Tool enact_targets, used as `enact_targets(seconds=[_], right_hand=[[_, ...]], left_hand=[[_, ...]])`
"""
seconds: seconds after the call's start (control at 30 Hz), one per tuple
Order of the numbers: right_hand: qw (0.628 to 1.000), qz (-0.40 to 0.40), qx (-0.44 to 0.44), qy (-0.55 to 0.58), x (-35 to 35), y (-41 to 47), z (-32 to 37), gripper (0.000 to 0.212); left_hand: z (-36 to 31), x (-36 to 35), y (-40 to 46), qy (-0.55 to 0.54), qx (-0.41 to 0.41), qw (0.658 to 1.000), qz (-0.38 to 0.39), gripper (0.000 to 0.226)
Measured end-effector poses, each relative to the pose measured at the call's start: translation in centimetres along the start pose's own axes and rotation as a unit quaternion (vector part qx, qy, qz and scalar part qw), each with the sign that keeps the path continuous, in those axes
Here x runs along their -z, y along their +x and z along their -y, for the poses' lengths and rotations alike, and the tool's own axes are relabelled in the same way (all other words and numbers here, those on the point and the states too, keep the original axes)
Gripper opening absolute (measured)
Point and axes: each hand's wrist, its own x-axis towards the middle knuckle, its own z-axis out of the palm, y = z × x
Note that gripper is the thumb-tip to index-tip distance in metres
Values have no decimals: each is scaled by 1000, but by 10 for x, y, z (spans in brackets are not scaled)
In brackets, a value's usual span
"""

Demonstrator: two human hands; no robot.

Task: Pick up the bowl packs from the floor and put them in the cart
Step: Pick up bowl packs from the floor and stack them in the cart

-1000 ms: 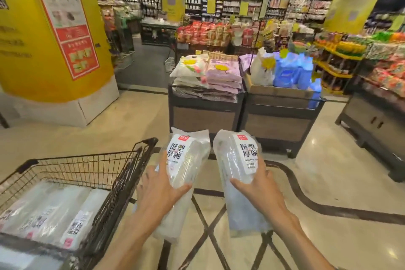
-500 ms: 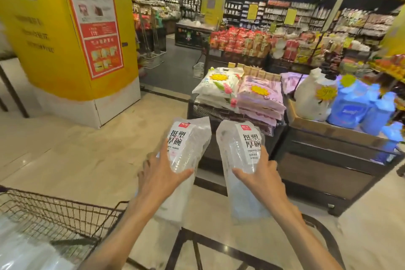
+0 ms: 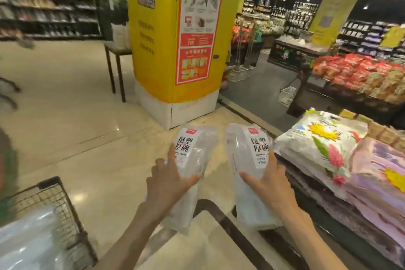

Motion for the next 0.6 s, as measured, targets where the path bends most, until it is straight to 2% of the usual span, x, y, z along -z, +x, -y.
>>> enact_targets(seconds=[0.13, 0.17, 0.23, 0.3, 0.37, 0.4, 0.47, 0.5, 0.57, 0.6], right_hand=[[994, 55, 98, 5, -55, 108, 33, 109], [994, 61, 91, -11, -58, 120, 37, 110], [977, 128, 168, -36, -101, 180, 75, 113], [982, 122, 139, -48, -108, 196, 87, 112], [957, 188, 215, -50, -155, 225, 137, 111], [959, 190, 202, -53, -155, 232, 137, 112], [918, 261, 294, -44, -214, 236, 205, 112], [920, 269, 281, -49, -212, 238, 209, 111], [867, 324, 377, -30, -271, 218, 270, 111], [866, 333, 371, -37, -272, 220, 275, 111]], left_hand=[[24, 0, 72, -22, 84, 995, -50, 122], [25, 0, 78, -21, 92, 994, -54, 122], [47, 2, 110, -34, 180, 975, -126, 122], [51, 9, 114, -30, 174, 977, -117, 123], [81, 25, 122, -30, 259, 949, -175, 126], [79, 28, 125, -35, 256, 951, -171, 126], [114, 57, 109, -39, 351, 906, -234, 125], [115, 59, 111, -47, 355, 903, -238, 125], [150, 84, 84, -58, 422, 851, -308, 125], [153, 88, 85, -70, 420, 847, -317, 125]])
